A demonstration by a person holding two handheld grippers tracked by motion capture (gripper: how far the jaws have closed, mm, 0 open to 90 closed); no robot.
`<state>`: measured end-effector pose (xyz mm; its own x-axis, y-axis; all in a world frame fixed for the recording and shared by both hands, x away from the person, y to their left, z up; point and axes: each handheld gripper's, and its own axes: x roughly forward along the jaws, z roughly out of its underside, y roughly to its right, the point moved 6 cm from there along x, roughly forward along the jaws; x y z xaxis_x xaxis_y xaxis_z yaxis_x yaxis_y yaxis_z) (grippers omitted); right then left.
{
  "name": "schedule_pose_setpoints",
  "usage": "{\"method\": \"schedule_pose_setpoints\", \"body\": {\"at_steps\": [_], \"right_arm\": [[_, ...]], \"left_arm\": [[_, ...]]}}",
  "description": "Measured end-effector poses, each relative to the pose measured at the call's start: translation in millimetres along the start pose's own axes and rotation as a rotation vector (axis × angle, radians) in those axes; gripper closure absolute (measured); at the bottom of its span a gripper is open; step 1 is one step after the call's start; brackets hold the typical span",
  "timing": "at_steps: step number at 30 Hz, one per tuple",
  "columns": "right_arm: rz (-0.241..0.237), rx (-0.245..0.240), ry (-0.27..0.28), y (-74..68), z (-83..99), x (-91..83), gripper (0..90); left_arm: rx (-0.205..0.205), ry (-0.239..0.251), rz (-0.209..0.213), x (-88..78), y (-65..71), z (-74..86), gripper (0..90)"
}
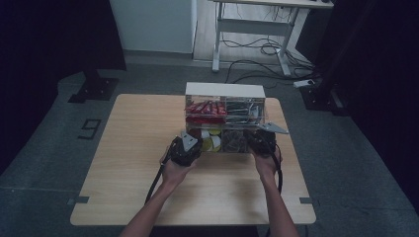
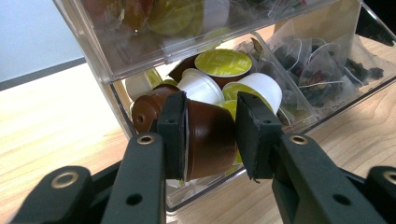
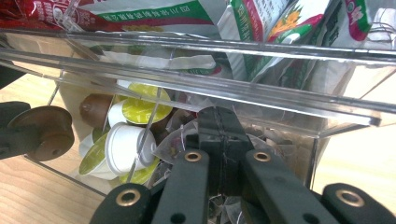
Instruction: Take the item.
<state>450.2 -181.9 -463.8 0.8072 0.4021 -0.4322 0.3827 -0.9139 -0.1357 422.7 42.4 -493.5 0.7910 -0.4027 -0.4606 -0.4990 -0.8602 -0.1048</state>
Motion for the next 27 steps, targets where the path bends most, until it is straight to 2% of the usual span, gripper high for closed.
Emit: {"method": "schedule_pose_setpoints", "body": {"at_steps": [8,27], "right_arm": [[0.0,-0.001,-0.003,-0.1,-0.3,0.0,89.2],[0.002,0.0,-0.005,-0.2,-0.4,0.0,89.2]], "left_arm": [[-0.005,0.01,0.001,-5.0,-1.1,-2.4,65.1],[-0.026,0.025,0.034,-18.3,-2.4,-4.2,65.1]]}}
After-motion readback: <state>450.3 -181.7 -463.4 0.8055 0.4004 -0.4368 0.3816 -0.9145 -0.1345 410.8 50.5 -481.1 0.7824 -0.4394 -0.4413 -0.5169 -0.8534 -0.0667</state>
